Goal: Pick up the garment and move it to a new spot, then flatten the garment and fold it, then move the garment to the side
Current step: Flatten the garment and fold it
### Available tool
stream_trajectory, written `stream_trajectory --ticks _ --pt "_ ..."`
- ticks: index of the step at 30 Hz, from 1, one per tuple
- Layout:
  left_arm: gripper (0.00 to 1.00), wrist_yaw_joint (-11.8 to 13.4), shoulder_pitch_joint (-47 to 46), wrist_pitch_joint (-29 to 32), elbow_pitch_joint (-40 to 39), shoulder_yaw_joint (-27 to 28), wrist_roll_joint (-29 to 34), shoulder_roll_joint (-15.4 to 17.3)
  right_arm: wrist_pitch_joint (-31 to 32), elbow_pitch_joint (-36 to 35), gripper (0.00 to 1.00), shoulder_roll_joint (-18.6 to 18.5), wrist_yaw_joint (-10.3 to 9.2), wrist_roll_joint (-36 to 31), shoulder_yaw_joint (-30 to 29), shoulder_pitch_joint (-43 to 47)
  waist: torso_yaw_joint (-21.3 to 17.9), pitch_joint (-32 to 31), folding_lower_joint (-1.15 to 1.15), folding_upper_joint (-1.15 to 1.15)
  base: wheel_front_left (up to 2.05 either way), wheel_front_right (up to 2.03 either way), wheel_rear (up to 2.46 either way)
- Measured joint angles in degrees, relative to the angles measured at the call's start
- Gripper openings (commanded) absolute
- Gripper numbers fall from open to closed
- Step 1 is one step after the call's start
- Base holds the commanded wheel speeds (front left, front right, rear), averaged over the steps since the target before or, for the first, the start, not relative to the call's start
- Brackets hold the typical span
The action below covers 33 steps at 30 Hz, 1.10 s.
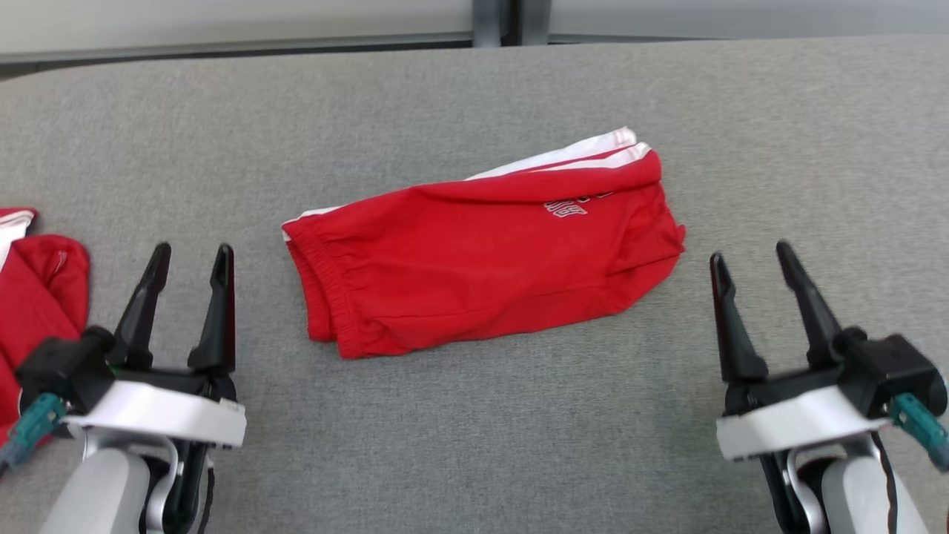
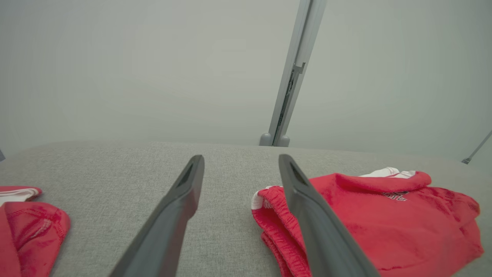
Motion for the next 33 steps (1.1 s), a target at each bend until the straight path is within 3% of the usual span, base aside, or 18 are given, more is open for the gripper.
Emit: stream_trajectory --ticks 7,22,33 --pt "1.0 -1.37 5.6 0.0 0.25 2.36 2.77 -1.62 1.09 -3.59 1.0 0.01 0.0 1.44 0.64 6.01 -2.14 -2.41 0.0 0.0 0.0 0.0 0.0" --pt "1.0 -3.5 5.84 -0.01 1.89 4.03 5.0 -3.66 2.32 -5.68 1.0 0.01 0.0 1.66 -0.42 6.56 -2.17 -1.52 0.0 0.0 0.0 0.0 0.0" --pt "1.0 -5.39 -0.75 -0.01 2.18 2.33 5.47 -5.17 6.37 -1.07 1.0 0.01 0.0 -1.85 -2.08 -3.75 1.62 4.27 0.0 0.0 0.0 0.0 0.0"
